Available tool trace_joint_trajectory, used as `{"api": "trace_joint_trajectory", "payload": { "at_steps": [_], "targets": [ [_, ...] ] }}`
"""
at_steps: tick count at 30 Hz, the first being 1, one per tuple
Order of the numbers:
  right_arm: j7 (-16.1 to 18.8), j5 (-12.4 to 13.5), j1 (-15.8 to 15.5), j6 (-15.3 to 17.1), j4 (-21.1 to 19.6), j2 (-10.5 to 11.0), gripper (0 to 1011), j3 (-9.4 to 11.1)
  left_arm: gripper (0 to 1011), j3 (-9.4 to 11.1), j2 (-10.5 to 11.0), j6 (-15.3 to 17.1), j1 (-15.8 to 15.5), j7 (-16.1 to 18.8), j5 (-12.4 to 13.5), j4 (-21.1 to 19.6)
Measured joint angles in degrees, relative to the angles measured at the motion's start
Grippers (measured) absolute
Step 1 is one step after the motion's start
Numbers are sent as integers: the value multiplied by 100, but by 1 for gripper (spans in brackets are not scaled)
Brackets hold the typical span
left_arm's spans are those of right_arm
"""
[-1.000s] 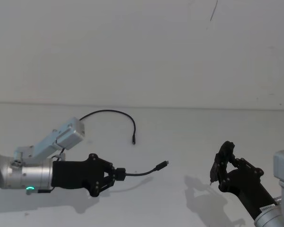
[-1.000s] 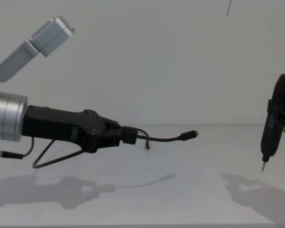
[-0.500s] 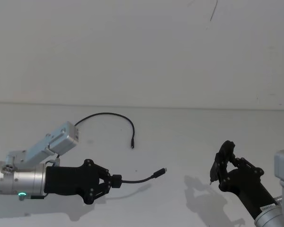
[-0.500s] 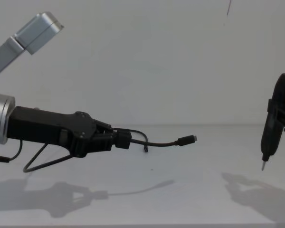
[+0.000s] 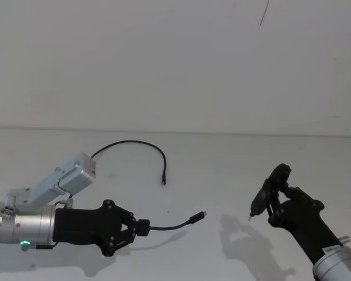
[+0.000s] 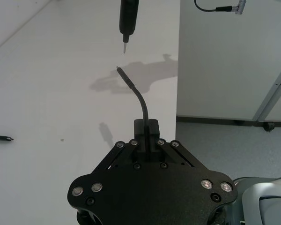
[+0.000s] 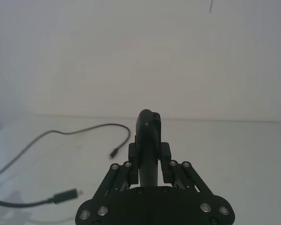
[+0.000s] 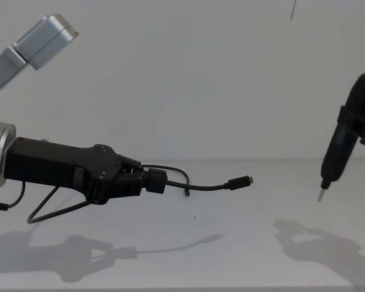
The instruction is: Pick up the data cable with the one hand.
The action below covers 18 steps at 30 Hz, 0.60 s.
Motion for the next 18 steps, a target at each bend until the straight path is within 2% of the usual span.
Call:
{"api": "trace_joint_trajectory", "payload": {
  "at_steps": [7,18],
  "targets": [
    [174,349,22,180,-157,-78,269,26,44,0,17,8,13,-5,-10,-24],
    [334,691,19,365,-335,-77,269,51,43,0,29,16,21,-6,-16,-46]
  ]
}}
